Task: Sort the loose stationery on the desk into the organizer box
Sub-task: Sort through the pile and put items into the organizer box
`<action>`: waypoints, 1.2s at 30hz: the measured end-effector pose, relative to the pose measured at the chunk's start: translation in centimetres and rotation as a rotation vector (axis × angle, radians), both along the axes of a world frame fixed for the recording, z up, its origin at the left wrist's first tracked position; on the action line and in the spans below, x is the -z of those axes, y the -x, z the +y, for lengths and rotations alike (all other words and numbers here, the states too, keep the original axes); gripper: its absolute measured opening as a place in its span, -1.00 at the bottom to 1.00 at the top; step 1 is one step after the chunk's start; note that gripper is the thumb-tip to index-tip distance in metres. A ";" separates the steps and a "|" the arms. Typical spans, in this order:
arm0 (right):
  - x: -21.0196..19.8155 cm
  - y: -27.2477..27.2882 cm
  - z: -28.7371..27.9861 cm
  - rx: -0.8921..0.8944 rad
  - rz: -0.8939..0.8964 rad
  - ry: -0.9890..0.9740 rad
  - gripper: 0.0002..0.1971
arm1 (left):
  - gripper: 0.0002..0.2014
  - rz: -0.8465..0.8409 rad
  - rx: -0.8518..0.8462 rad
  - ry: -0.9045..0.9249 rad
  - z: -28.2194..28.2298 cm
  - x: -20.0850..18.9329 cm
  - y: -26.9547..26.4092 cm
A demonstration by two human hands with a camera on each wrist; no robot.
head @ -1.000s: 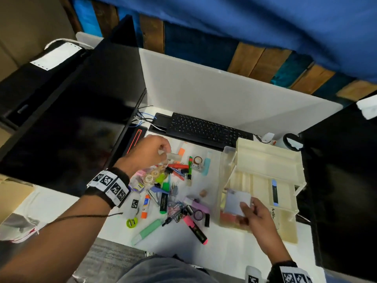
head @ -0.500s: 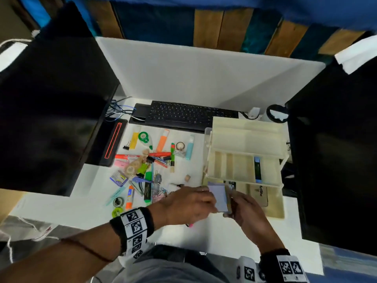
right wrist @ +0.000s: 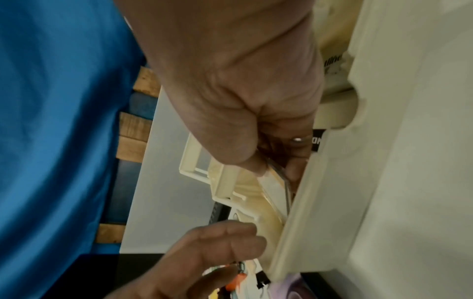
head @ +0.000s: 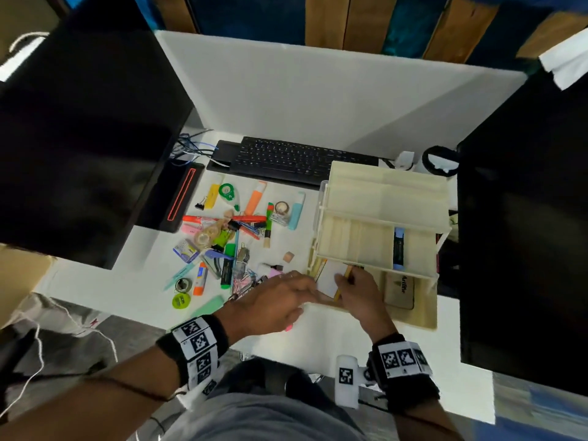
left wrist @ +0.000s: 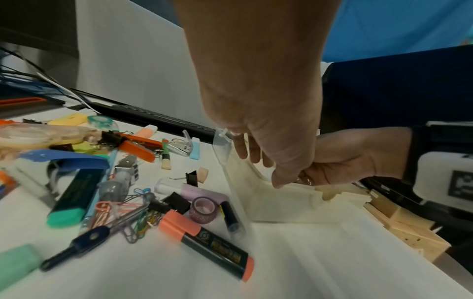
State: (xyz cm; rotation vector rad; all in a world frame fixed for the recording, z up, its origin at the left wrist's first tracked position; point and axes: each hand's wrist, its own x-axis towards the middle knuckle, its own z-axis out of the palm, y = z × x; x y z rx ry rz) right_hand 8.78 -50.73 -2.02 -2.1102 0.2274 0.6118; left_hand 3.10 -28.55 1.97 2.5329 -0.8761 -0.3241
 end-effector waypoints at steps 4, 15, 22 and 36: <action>1.1 -0.3 1.4 0.094 -0.071 0.043 -0.59 | -0.58 0.063 -0.059 -0.071 0.7 0.2 1.1; 0.8 0.9 1.7 0.126 -0.173 0.211 -0.82 | -0.70 0.065 -0.122 -0.017 2.1 0.2 2.6; 0.0 1.3 2.9 0.202 -0.313 0.302 -0.91 | -0.72 0.077 -0.155 0.055 4.1 -0.7 2.4; -2.4 2.0 3.8 0.018 -0.252 0.521 -0.71 | -0.70 0.197 -0.781 -0.073 18.3 0.5 3.8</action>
